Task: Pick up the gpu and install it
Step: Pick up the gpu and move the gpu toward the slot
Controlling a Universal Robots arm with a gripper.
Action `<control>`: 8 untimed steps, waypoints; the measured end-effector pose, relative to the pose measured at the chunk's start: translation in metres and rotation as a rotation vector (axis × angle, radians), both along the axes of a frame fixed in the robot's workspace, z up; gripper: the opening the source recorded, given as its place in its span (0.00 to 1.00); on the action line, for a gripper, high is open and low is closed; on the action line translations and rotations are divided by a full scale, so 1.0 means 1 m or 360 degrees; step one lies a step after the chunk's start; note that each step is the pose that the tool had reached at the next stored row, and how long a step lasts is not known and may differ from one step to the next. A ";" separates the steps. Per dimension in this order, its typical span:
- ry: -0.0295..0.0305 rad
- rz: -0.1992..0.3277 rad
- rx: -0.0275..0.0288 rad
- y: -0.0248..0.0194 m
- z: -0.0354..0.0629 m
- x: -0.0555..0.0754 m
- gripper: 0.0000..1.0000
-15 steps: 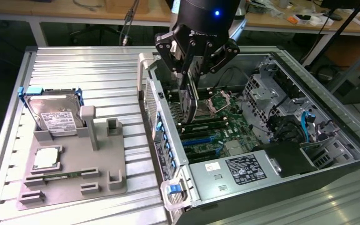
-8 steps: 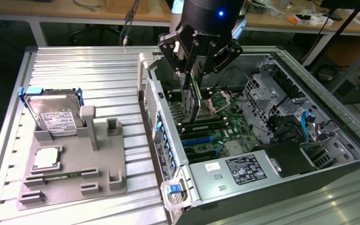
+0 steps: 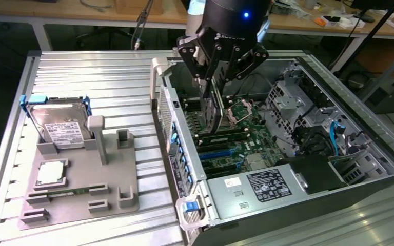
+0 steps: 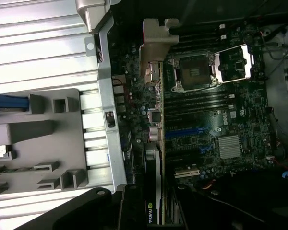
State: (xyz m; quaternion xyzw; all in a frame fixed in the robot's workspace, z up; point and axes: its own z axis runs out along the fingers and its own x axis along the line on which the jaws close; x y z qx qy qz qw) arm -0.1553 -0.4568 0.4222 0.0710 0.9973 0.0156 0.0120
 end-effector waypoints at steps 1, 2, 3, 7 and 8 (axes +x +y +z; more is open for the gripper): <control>-0.00001 0.0000 0.00001 0.0000 0.0000 0.001 0.27; -0.00001 0.0000 0.00001 0.0000 0.0000 0.001 0.27; -0.00001 0.0000 0.00002 0.0000 -0.0001 0.002 0.27; 0.00000 0.0000 0.00001 0.0000 0.0000 0.005 0.27; 0.00000 0.0000 0.00000 0.0000 0.0000 0.006 0.27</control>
